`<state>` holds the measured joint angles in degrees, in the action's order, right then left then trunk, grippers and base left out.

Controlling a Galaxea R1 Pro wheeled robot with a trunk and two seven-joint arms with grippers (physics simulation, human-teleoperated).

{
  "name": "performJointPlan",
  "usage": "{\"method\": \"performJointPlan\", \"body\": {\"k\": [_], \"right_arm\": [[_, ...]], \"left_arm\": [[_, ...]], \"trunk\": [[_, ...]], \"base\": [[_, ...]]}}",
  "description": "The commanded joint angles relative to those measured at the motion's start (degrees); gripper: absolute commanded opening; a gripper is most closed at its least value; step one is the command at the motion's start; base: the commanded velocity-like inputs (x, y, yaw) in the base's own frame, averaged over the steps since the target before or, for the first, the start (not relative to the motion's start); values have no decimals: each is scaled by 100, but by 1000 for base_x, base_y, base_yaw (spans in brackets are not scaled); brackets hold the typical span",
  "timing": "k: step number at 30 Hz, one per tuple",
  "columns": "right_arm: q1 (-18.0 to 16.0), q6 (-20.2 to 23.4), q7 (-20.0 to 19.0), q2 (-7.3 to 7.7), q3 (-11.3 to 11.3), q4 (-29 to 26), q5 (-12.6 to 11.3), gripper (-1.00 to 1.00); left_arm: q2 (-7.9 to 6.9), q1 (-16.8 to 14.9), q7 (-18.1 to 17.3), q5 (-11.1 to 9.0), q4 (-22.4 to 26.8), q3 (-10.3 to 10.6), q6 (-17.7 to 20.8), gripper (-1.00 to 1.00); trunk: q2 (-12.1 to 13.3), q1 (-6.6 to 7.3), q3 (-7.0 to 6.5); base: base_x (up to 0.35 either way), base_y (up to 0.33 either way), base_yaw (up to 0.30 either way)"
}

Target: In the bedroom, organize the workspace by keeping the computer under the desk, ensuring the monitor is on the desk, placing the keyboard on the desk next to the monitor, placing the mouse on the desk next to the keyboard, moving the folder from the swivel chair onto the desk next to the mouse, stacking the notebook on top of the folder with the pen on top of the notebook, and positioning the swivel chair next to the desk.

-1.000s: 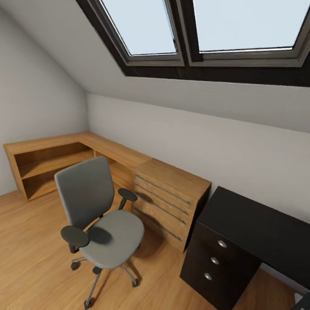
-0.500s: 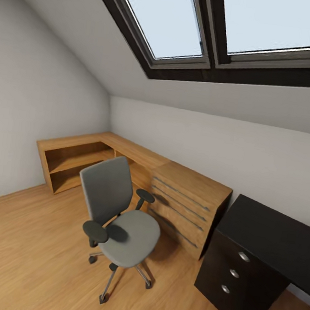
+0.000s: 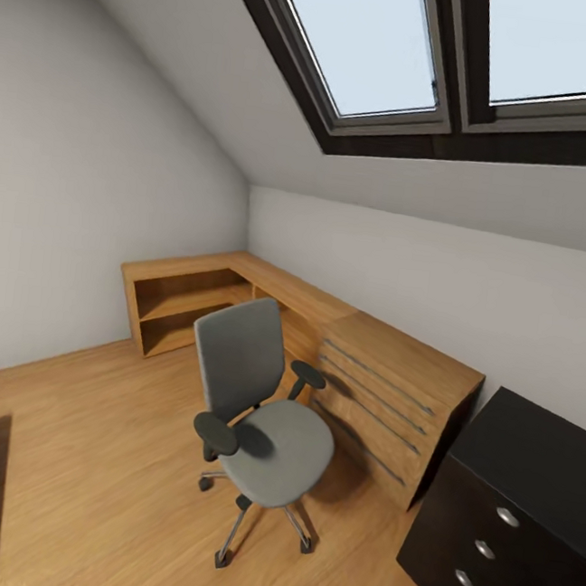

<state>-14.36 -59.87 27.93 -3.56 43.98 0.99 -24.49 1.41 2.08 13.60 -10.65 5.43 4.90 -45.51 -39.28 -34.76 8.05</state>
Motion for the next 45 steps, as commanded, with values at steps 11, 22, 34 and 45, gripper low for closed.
{"method": "performJointPlan", "body": {"k": [11,22,34,45], "right_arm": [[-5,-13,35,-12,49,11,-21,100],[-5,-13,46,-13,48,8,-24,100],[-5,-13,46,2,41,7,-24,100],[-5,-13,57,-5,42,9,-37,100]], "left_arm": [[-2,3,27,-52,11,49,-7,100],[-8,3,20,-53,11,46,-10,100],[-9,3,26,-60,11,38,-2,100],[-9,3,20,-60,11,35,-2,100]], "trunk": [[-7,-2,8],[-7,-2,8],[-7,-2,8],[-7,-2,8]], "base": [[0,0,283],[0,0,288],[122,0,289],[284,0,289]]}}
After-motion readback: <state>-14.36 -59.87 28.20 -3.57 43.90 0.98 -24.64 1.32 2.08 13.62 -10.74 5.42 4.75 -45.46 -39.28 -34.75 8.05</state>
